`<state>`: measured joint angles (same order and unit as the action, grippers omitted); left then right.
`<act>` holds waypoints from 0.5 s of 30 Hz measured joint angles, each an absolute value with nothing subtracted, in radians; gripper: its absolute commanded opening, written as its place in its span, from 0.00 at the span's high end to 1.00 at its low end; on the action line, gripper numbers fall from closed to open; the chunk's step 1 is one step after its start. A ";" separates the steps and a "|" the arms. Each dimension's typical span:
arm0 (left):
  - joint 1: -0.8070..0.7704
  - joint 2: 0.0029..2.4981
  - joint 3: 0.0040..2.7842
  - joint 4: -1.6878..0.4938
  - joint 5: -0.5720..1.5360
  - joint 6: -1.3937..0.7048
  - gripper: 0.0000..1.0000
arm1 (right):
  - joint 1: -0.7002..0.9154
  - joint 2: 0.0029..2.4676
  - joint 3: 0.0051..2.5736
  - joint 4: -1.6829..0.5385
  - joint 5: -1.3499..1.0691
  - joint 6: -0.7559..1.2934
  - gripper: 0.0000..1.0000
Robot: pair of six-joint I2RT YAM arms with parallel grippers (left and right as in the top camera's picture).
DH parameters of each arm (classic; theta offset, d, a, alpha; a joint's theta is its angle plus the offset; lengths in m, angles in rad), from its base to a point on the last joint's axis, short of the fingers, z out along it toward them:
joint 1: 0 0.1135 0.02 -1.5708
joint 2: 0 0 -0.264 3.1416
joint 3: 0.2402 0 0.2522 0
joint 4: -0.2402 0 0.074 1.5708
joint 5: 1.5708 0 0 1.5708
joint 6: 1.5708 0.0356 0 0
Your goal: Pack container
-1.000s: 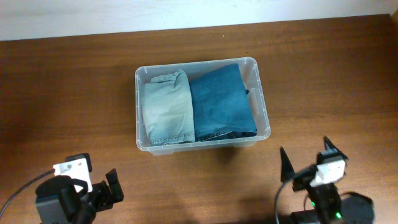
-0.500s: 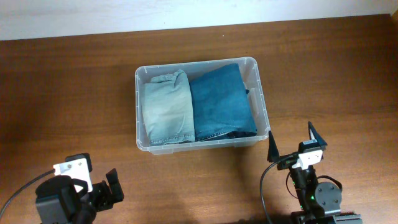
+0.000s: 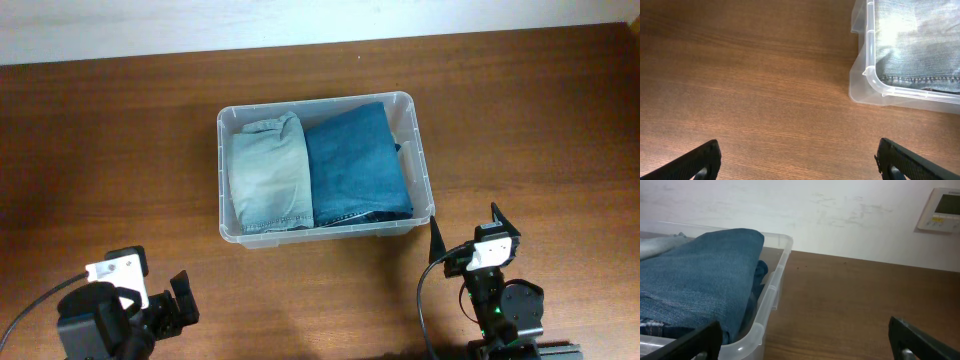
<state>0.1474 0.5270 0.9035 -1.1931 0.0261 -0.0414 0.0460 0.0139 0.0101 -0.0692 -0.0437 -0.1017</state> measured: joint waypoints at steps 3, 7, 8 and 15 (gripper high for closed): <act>0.147 0.527 0.904 -1.193 0.026 -0.041 0.01 | 0.046 0.014 0.010 -0.069 -0.042 -0.101 0.02; 0.147 0.527 0.904 -1.193 0.026 -0.041 0.01 | 0.046 0.014 0.010 -0.069 -0.041 -0.101 0.02; 0.147 0.527 0.904 -1.193 0.026 -0.041 0.01 | 0.046 0.014 0.010 -0.069 -0.041 -0.101 0.02; 0.147 0.527 0.904 -1.193 0.026 -0.041 0.01 | 0.046 0.014 0.010 -0.069 -0.041 -0.101 0.02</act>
